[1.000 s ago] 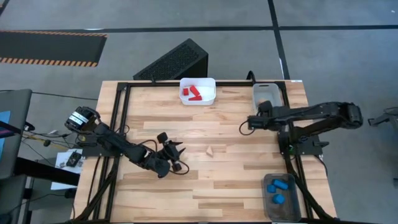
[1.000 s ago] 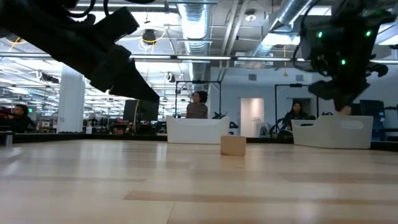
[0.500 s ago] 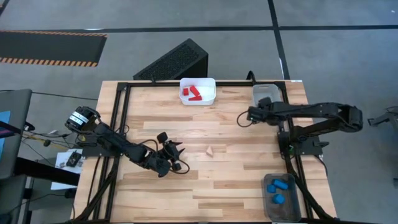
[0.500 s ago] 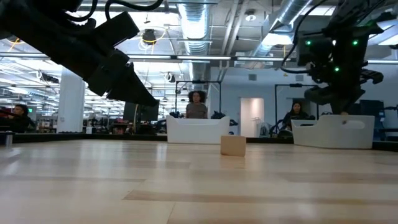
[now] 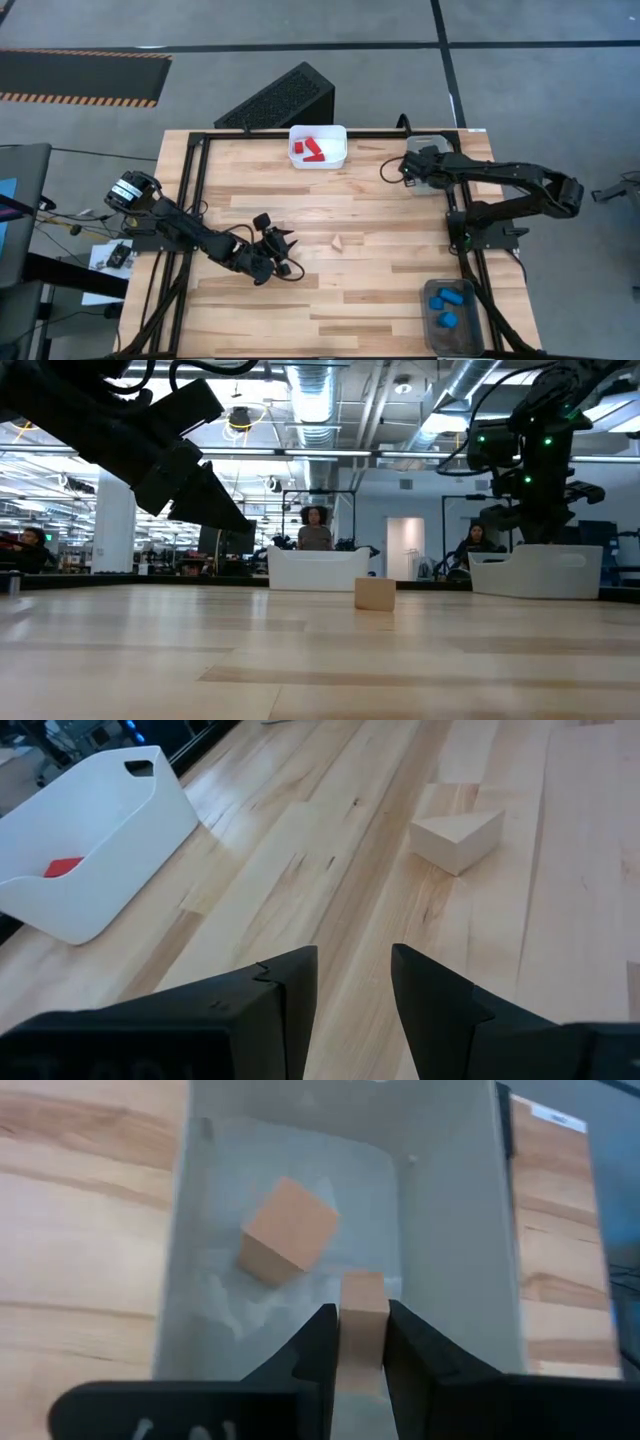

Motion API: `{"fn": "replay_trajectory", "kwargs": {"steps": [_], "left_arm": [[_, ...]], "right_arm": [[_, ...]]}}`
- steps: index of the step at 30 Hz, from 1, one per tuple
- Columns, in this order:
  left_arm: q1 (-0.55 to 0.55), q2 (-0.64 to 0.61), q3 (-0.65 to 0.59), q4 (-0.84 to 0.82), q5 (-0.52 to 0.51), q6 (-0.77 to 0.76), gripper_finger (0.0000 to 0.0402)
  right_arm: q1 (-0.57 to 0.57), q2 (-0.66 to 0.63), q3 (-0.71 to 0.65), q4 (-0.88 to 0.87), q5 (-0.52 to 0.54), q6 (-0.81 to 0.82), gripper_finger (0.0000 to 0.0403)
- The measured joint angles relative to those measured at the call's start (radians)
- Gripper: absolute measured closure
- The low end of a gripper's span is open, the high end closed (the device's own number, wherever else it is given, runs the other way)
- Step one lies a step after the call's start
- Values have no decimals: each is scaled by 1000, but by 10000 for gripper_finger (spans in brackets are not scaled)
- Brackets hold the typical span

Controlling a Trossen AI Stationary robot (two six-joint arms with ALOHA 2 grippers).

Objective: Sort & place blocks by color
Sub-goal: Put the left brown block into the gray bin, then put the brown block into the gray bin

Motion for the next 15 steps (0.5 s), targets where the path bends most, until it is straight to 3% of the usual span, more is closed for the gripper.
{"fn": "replay_trajectory", "kwargs": {"steps": [6,15], "left_arm": [[0,0,0,0,0,11,280],[-3,0,0,0,20,24,280]], "right_arm": [[-10,0,-2,51,-20,-23,299],[-3,-3,-111,221,-53,-24,240]]}}
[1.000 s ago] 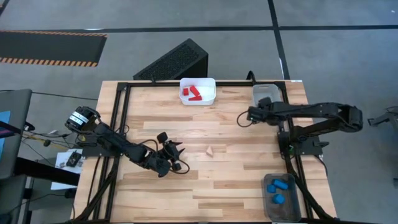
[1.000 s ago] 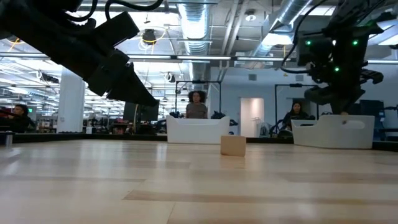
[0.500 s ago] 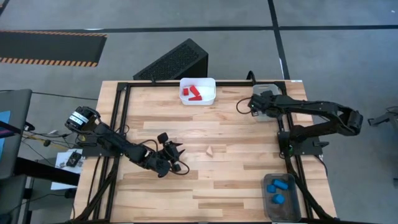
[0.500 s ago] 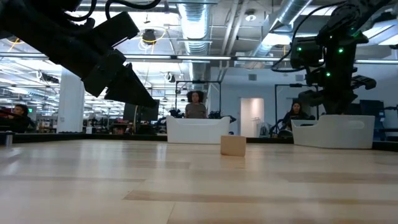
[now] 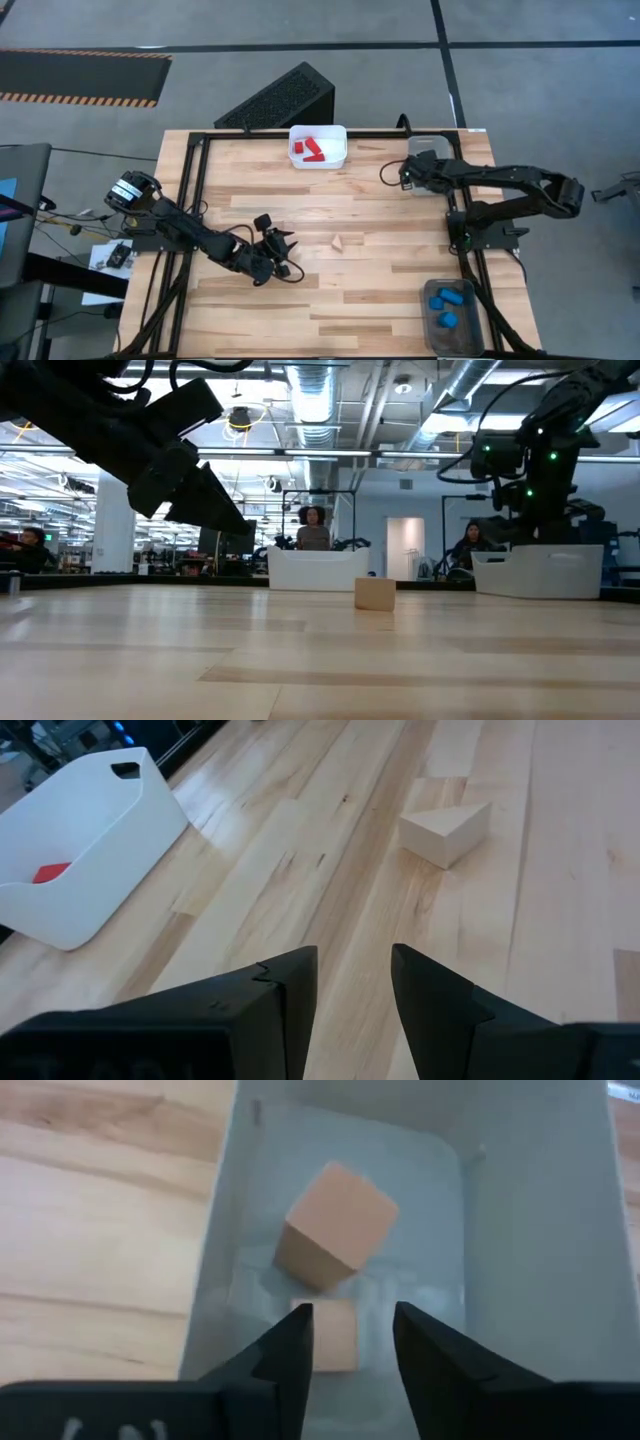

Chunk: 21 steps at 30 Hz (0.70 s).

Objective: Sort & place blocks by color
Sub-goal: Put the brown block into the gray bin

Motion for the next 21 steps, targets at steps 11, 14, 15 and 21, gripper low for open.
{"fn": "replay_trajectory", "kwargs": {"steps": [11,14,15,21], "left_arm": [[90,0,0,154,141,187,280],[160,0,0,232,259,271,280],[185,0,0,263,305,297,280],[288,0,0,414,616,394,260]], "right_arm": [[271,-88,-4,177,121,-87,199],[406,-129,-4,224,130,-94,198],[450,-141,-4,243,135,-94,198],[725,-191,-3,317,139,-49,199]]}}
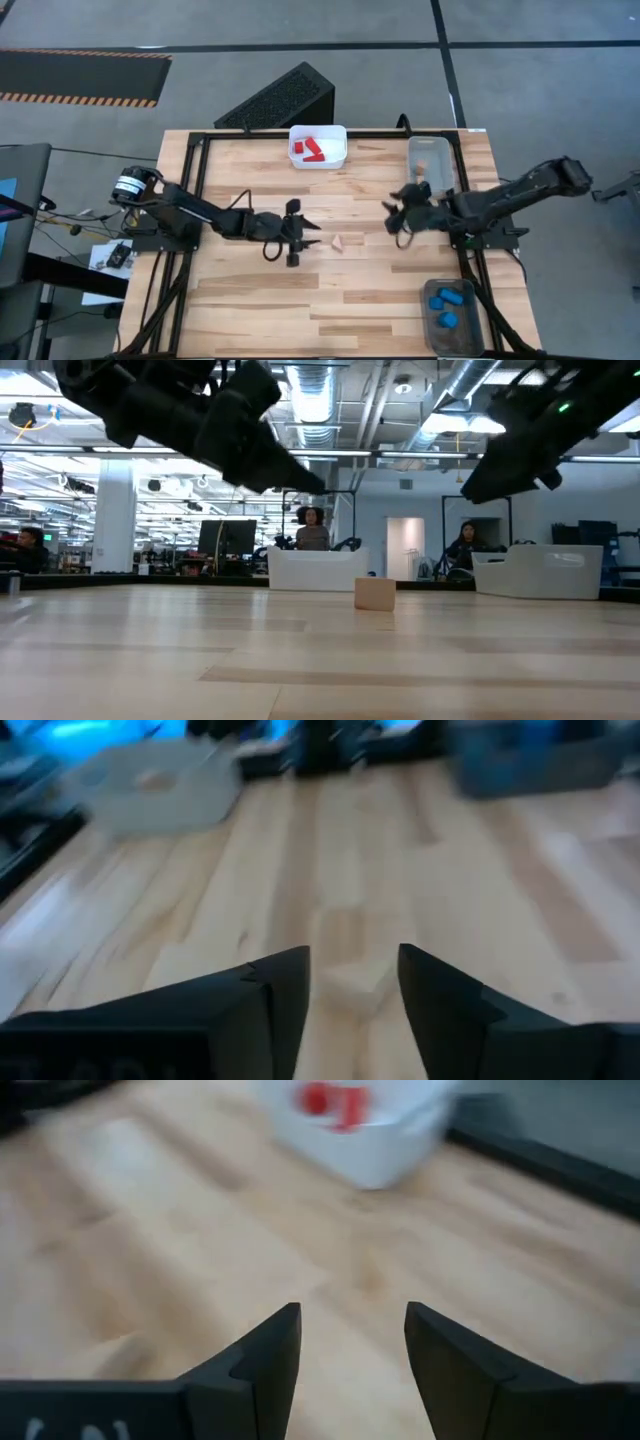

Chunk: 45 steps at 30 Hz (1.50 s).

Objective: Sort & place blocks by color
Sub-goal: Put the brown block into the gray bin

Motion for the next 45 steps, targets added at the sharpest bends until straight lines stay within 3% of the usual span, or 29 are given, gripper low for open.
{"fn": "replay_trajectory", "kwargs": {"steps": [9,15,19,25,33,37,41,43,45], "left_arm": [[33,0,0,96,158,114,143],[61,131,78,129,280,137,116],[80,253,209,14,320,205,117],[132,381,447,-355,333,268,118],[161,482,628,-666,345,354,120],[161,484,654,-724,341,349,154],[160,470,657,-760,328,319,226],[160,458,657,-777,282,290,253],[155,454,656,-777,195,238,253]], "right_arm": [[327,20,1,179,-9,-23,200],[449,84,3,368,-10,-116,200],[496,130,1,424,-11,-121,200],[553,190,1,430,-15,-82,200],[585,243,1,433,-16,-61,200],[588,272,1,435,-16,-54,200],[570,307,1,440,14,-24,200],[547,340,1,439,58,28,200],[515,386,1,468,113,96,200]]}}
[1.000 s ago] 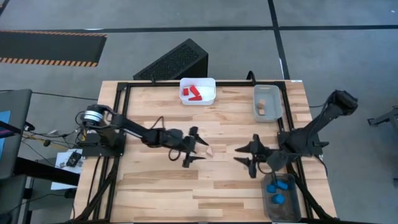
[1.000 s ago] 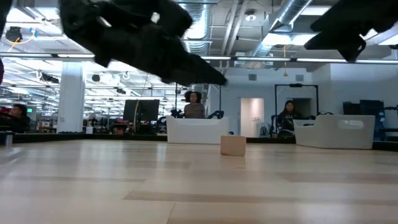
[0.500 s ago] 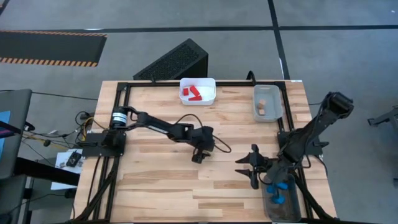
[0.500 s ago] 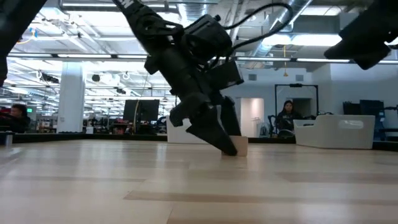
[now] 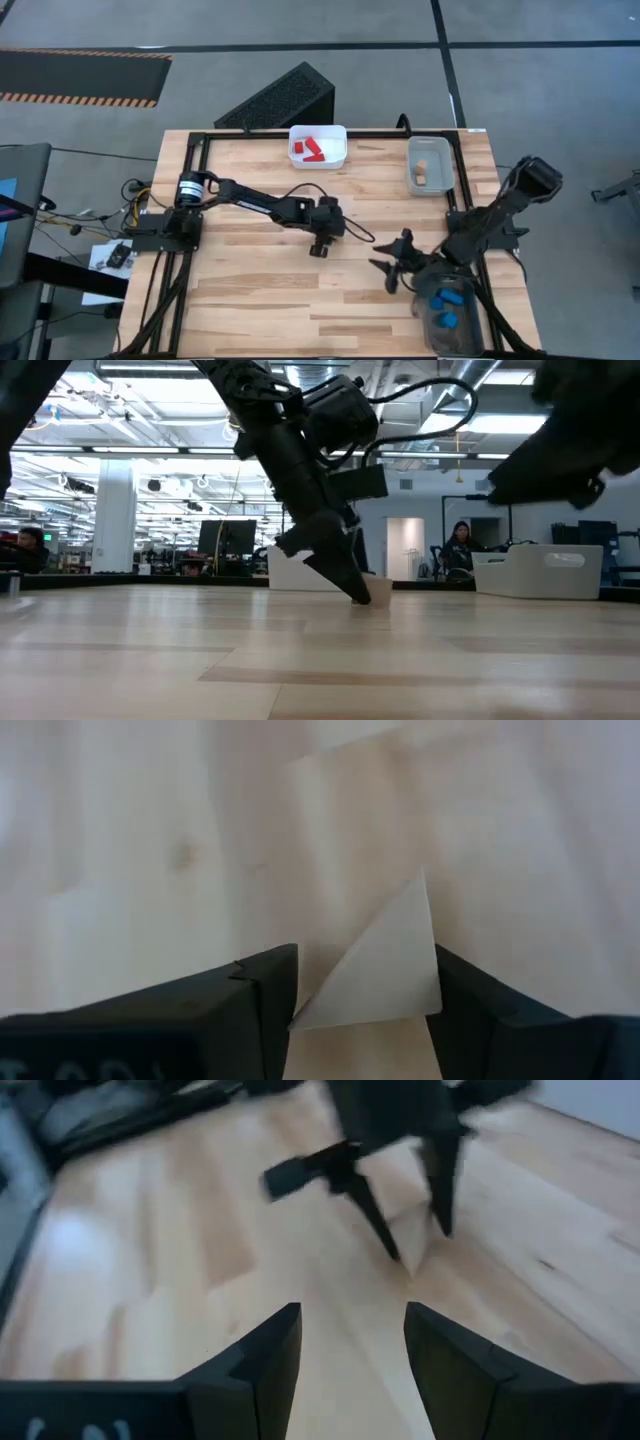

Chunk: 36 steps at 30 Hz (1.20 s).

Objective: Sort & place blocks by color
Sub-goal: Put the brown block into the gray bin

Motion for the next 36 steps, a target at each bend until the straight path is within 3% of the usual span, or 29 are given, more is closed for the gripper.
{"fn": "replay_trajectory", "kwargs": {"steps": [3,6,11,16,26,30,36], "left_arm": [[-24,-10,0,-6,-133,-25,253],[-75,-11,-1,-11,-259,2,253],[-166,-21,-1,16,-449,77,253],[-257,-28,0,85,-577,144,250],[-378,-31,0,241,-756,285,249],[-394,-31,0,245,-767,312,243],[-396,-31,0,257,-777,313,245]], "right_arm": [[-61,79,0,58,32,106,198],[-122,135,0,129,-27,124,189],[-188,167,0,229,-148,63,161],[-237,161,0,317,-210,-15,136],[-325,199,0,523,-455,-62,110],[-330,201,0,539,-471,-72,108],[-333,201,0,538,-501,-48,151]]}}
